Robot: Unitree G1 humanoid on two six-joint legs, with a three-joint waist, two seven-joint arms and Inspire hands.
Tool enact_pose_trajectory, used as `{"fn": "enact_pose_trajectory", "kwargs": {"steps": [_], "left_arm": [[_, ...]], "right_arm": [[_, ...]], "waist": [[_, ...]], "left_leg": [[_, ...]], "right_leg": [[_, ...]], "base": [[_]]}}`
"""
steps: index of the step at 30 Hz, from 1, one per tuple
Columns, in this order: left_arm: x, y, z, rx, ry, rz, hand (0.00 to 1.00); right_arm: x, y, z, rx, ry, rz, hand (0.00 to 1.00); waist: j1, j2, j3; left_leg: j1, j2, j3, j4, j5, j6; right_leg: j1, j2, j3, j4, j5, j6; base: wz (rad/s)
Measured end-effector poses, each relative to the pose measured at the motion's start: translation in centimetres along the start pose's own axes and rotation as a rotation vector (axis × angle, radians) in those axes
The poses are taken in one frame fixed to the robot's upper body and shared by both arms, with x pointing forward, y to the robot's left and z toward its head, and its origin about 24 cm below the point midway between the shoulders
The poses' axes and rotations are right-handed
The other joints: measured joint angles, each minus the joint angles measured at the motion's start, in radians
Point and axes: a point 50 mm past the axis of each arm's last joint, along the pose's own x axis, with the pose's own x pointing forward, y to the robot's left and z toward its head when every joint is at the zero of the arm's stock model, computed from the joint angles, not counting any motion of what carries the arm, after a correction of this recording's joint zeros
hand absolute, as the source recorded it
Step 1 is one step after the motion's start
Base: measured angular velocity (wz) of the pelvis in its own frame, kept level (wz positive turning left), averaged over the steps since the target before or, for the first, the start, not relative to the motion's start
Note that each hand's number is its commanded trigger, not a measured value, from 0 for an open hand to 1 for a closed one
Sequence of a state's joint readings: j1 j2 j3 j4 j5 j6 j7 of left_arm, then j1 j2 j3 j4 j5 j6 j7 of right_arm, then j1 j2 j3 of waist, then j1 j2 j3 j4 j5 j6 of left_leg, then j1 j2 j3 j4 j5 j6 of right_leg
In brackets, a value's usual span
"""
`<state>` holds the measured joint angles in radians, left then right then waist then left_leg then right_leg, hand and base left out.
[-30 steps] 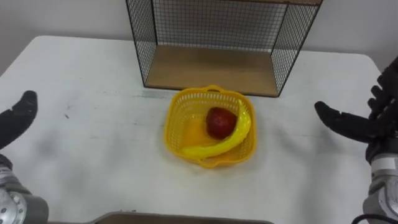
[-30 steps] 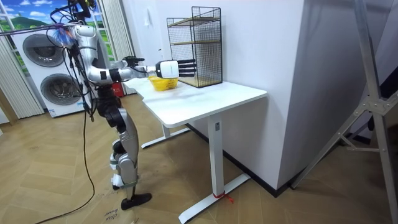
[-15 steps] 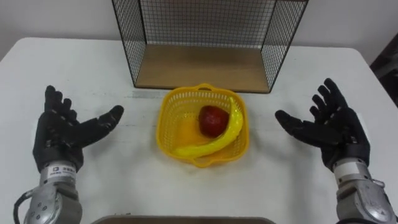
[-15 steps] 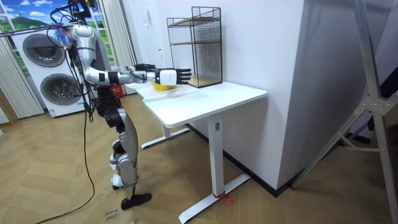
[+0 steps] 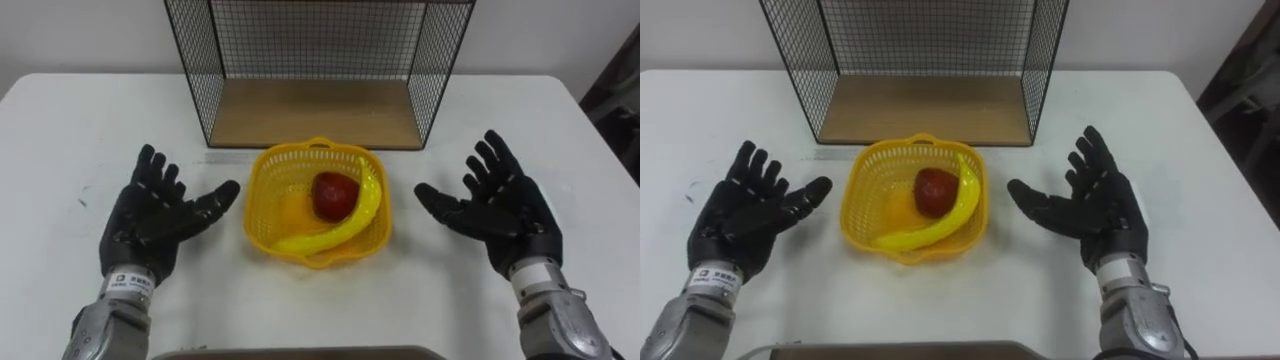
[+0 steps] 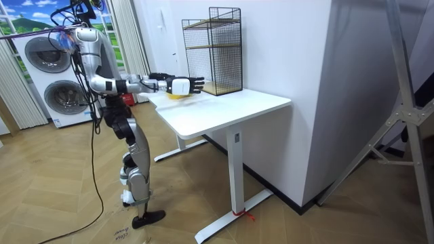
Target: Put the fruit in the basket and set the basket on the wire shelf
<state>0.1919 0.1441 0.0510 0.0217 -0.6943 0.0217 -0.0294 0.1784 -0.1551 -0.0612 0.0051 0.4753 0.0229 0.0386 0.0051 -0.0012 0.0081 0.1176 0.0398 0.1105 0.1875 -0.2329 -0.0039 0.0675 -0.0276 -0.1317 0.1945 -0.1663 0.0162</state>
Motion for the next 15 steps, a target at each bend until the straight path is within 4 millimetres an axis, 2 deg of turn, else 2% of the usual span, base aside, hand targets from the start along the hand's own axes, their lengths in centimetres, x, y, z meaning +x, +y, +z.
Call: {"fn": "enact_pose_trajectory", "kwargs": {"steps": [5, 15], "left_arm": [[0.0, 0.1, -0.5, -0.025, 0.035, -0.022, 0.0], [-0.1, -0.2, -1.6, -0.044, 0.061, -0.044, 0.0]], "right_arm": [[0.0, 0.0, -0.6, 0.007, 0.033, 0.002, 0.0], [0.0, 0.5, -0.8, 0.021, 0.037, 0.043, 0.0]], "waist": [[0.0, 0.002, 0.001], [0.001, -0.009, -0.0029]], "left_leg": [[-0.005, 0.0, 0.0, -0.003, 0.0, 0.0], [-0.003, 0.0, -0.001, 0.001, 0.0, 0.0]], "right_leg": [[-0.005, -0.001, -0.002, 0.009, 0.0, 0.0], [-0.006, -0.002, -0.003, 0.01, 0.0, 0.0]], "base": [[0.0], [0.0]]}}
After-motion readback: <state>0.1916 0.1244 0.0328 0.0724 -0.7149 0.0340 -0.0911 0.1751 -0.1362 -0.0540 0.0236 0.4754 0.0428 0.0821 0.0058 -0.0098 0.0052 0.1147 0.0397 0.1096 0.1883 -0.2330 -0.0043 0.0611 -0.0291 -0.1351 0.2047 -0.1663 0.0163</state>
